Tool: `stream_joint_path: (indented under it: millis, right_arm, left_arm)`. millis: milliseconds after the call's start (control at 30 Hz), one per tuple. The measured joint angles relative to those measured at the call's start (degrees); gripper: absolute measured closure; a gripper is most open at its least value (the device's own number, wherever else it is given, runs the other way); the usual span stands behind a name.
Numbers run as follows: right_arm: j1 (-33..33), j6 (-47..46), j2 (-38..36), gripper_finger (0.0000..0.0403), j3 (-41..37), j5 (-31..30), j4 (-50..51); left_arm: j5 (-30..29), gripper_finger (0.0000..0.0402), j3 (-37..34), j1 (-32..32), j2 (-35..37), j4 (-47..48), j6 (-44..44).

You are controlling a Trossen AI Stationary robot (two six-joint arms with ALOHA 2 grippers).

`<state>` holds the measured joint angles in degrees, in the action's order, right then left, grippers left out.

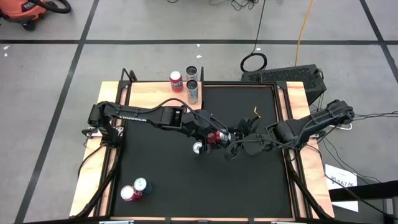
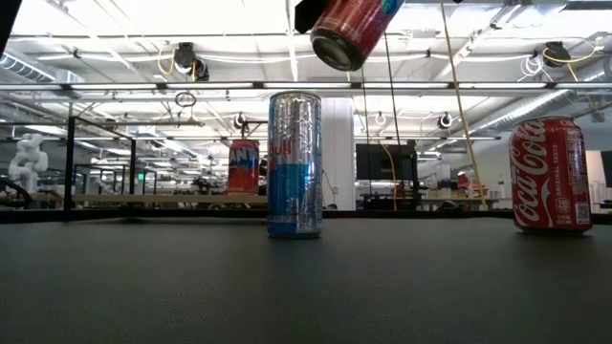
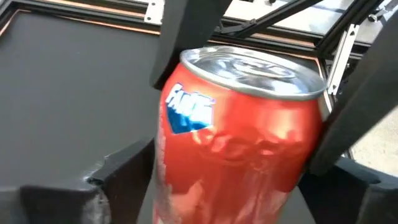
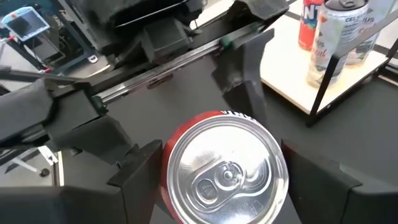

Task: Place canned beverage on shelf
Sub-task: Put the orange soda can aligned with the other orange soda can on the shelf

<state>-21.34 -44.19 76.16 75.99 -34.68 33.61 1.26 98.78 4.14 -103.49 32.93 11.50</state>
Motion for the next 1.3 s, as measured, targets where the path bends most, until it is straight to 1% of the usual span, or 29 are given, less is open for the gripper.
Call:
stream_joint_path:
  millis: [133,200,333,400,500,633,767,900,1000,1100,1200,1300]
  right_arm:
    - [0.44,1.47,-0.02,0.0113,0.00,-0.32,-1.02]
    - [1.05,1.94,-0.04,0.0099,0.00,-1.03,-1.89]
    - [1.57,1.02,-1.67,0.0066,0.00,-3.65,-2.68]
    - [1.49,-0.28,-3.58,0.0057,0.00,-6.42,-2.62]
    - [0.93,-0.14,-6.71,0.0056,0.11,-9.62,-2.70]
    - [0.61,1.76,-10.85,0.0062,0.11,-10.41,-1.91]
    - [0.64,1.67,-12.81,0.0063,0.11,-10.69,-0.88]
    - [0.61,1.62,-12.86,0.0063,0.09,-10.75,-0.03]
    - [0.59,1.80,-12.38,0.0063,0.08,-11.02,0.57]
    - [0.60,4.22,-11.90,0.0063,0.02,-11.62,0.97]
    - [0.61,5.38,-11.62,0.0063,0.02,-11.66,1.00]
    - [0.63,7.86,-11.33,0.0063,0.02,-11.72,1.00]
  left_arm:
    - [-0.41,0.0106,-0.02,-0.80,0.39,-0.02,-0.30]
    - [-0.42,0.0119,-0.02,-1.48,0.60,-0.11,-0.21]
    - [-1.48,0.0124,-0.04,-3.03,1.46,-0.22,-1.38]
    - [-2.50,0.0124,-0.04,-4.15,2.29,0.33,-2.37]
    - [-3.33,0.0124,-0.13,-6.20,3.77,2.41,-4.66]
    - [-3.87,0.0125,-2.15,-9.58,7.63,3.54,-7.02]
    - [-3.62,0.0125,-8.17,-13.32,12.52,1.47,-7.78]
    - [-2.89,0.0125,-17.60,-17.46,18.81,-3.21,-7.88]
    - [-0.14,0.0125,-25.89,-21.02,23.74,-7.96,-7.93]
    - [3.20,0.0125,-33.17,-24.72,27.99,-12.20,-7.80]
    - [5.46,0.0119,-38.41,-27.97,31.31,-15.31,-9.21]
    - [6.69,0.0117,-42.53,-30.82,32.85,-17.49,-11.15]
